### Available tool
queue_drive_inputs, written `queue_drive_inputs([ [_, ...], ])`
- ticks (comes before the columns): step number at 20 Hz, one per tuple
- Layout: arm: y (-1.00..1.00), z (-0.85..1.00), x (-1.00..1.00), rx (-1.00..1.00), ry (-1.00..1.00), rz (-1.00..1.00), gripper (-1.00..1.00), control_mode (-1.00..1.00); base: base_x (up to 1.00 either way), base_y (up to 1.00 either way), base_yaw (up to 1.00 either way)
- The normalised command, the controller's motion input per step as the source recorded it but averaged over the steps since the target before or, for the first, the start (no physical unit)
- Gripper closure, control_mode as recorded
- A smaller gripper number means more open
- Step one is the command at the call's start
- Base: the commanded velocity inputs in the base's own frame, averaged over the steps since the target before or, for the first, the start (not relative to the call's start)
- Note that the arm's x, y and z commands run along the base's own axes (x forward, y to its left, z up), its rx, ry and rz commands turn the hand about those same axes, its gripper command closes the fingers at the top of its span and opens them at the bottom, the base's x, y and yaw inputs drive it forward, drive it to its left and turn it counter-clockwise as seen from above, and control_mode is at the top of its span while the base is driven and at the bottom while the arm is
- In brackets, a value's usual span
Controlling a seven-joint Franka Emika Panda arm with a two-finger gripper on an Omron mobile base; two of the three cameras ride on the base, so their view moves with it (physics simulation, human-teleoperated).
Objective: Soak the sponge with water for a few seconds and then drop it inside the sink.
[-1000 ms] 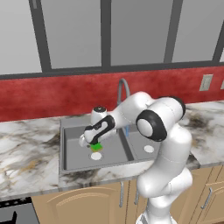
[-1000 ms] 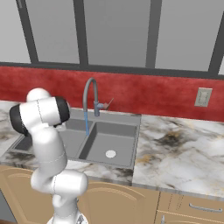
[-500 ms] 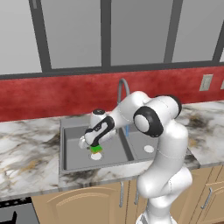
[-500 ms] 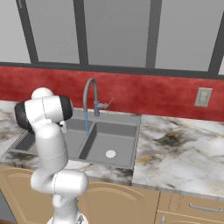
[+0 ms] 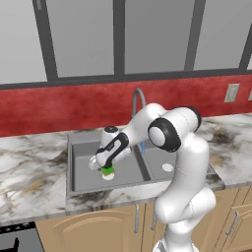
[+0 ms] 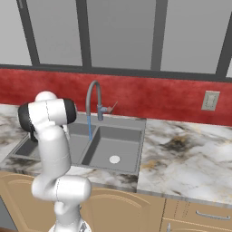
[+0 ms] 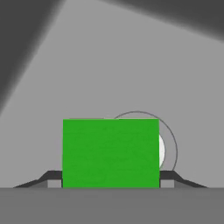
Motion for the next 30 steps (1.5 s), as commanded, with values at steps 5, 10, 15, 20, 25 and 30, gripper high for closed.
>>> queue_drive_inputs([
  [5, 0.00, -0.15, 0.00, -0.01, 0.00, 0.00, 1.00, -1.00, 0.00, 0.00, 0.00],
  [10, 0.00, -0.31, 0.00, -0.01, 0.00, 0.00, 1.00, -1.00, 0.00, 0.00, 0.00],
  [15, 0.00, -0.29, 0.00, -0.01, 0.00, 0.00, 1.00, -1.00, 0.00, 0.00, 0.00],
  [20, 0.00, -0.20, 0.00, 0.00, -0.01, 0.00, 1.00, -1.00, 0.00, 0.00, 0.00],
  [25, 0.01, -0.12, 0.00, -0.01, -0.06, 0.00, 1.00, -1.00, 0.00, 0.00, 0.00],
  [30, 0.00, 0.00, 0.00, 0.00, 0.00, 0.00, 1.00, -1.00, 0.00, 0.00, 0.00],
])
